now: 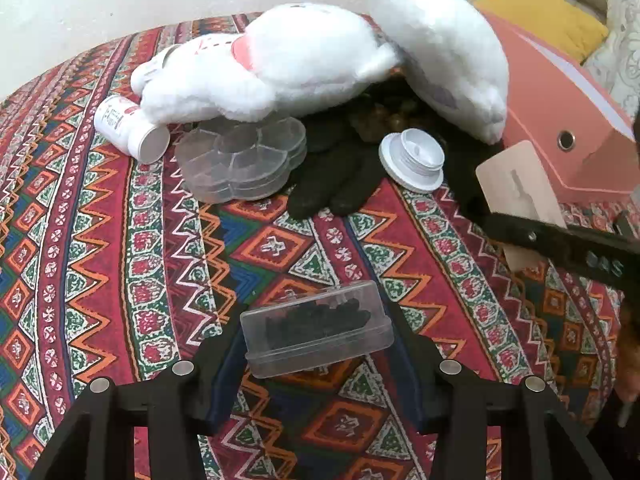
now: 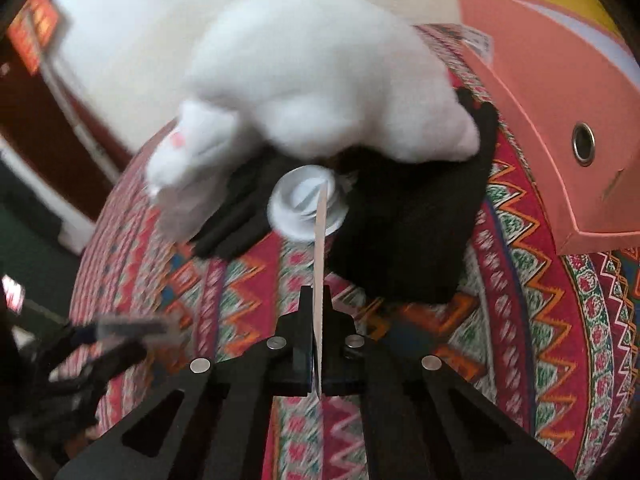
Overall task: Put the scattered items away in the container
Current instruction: 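Carry the clear bead box into the pink box and open the left tool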
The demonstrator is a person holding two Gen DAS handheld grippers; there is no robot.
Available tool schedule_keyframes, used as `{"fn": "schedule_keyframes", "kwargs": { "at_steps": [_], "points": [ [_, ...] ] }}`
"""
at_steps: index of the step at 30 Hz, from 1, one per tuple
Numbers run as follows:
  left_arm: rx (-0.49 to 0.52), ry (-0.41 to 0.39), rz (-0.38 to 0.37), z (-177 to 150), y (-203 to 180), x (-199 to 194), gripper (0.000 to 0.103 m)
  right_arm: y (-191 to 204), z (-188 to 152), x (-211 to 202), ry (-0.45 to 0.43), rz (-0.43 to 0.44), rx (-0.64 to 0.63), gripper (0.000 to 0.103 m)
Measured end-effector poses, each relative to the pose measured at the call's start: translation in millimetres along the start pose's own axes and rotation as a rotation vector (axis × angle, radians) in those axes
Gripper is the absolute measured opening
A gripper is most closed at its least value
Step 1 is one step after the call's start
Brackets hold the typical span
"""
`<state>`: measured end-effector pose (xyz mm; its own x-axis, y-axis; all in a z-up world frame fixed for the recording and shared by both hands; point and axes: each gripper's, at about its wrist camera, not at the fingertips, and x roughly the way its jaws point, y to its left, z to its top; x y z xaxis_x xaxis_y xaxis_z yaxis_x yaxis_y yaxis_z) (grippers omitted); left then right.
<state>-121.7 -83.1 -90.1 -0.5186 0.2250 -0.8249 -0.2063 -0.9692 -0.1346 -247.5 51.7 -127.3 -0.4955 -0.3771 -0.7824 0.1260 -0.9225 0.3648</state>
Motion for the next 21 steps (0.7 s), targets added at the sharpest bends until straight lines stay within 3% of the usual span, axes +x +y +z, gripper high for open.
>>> {"fn": "schedule_keyframes", "kwargs": {
  "at_steps": [4,14,21],
  "points": [
    [-0.002,-0.03,0.001,1,-3,-6,0.055,12,-3,-17,-0.029,0.039,-0.054,0.0],
    [0.042,-0.202,-0.016,3,-23,-52,0.054,24,-8,-55,-0.109,0.075,-0.068,0.0],
    [0.117,-0.32,-0.024,13,-64,-94,0.054,25,-6,-91,-0.19,0.11,-0.081,0.0]
  ]
}}
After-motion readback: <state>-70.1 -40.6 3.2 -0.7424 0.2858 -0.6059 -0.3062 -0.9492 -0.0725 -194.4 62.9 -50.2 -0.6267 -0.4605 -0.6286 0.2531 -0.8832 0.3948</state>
